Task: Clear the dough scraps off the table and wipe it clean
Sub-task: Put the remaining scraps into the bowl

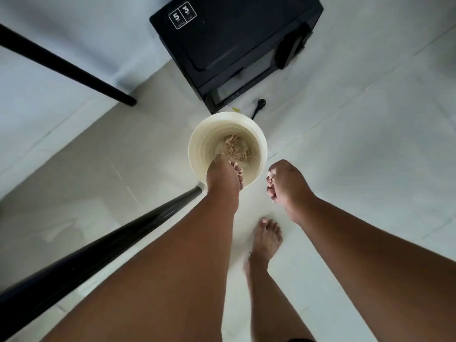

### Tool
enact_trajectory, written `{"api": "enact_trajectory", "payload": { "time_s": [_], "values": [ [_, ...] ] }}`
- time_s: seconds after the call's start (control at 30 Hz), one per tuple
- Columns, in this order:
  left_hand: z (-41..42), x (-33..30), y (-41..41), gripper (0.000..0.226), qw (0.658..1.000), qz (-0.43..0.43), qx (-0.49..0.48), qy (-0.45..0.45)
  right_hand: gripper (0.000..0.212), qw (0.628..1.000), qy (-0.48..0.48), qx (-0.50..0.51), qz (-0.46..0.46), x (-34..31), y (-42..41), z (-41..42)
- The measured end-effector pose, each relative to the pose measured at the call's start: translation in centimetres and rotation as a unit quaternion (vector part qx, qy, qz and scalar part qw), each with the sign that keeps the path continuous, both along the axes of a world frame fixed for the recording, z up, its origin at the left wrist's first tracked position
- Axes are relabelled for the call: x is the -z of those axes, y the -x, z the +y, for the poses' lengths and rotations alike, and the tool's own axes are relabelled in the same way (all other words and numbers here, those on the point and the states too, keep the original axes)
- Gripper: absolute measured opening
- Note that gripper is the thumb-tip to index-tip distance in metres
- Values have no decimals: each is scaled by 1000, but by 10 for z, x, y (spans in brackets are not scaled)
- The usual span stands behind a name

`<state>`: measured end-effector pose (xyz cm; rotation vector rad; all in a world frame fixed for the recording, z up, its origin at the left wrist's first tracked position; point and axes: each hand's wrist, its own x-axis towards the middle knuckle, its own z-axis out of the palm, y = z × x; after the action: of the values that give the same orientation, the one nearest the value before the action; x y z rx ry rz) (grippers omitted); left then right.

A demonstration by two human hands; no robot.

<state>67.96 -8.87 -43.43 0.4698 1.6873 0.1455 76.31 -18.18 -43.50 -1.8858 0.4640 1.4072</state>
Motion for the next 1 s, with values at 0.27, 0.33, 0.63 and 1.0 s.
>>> {"api": "enact_trajectory", "payload": {
  "time_s": [0.27,0.33,0.63,1.0],
  "values": [
    [20,38,22,35,999,-10,14,-38,19,999,-32,-14,8,42,-2,24],
    [20,44,25,22,999,-5,14,-51,18,998,-36,-43,-5,51,-5,26],
    [24,68,31,17,996,-8,47,-76,10,996,-15,-3,-85,73,-4,29],
    [31,61,29,30,989,79,90,-91,14,998,-46,-20,-43,74,-1,36]
  ]
}}
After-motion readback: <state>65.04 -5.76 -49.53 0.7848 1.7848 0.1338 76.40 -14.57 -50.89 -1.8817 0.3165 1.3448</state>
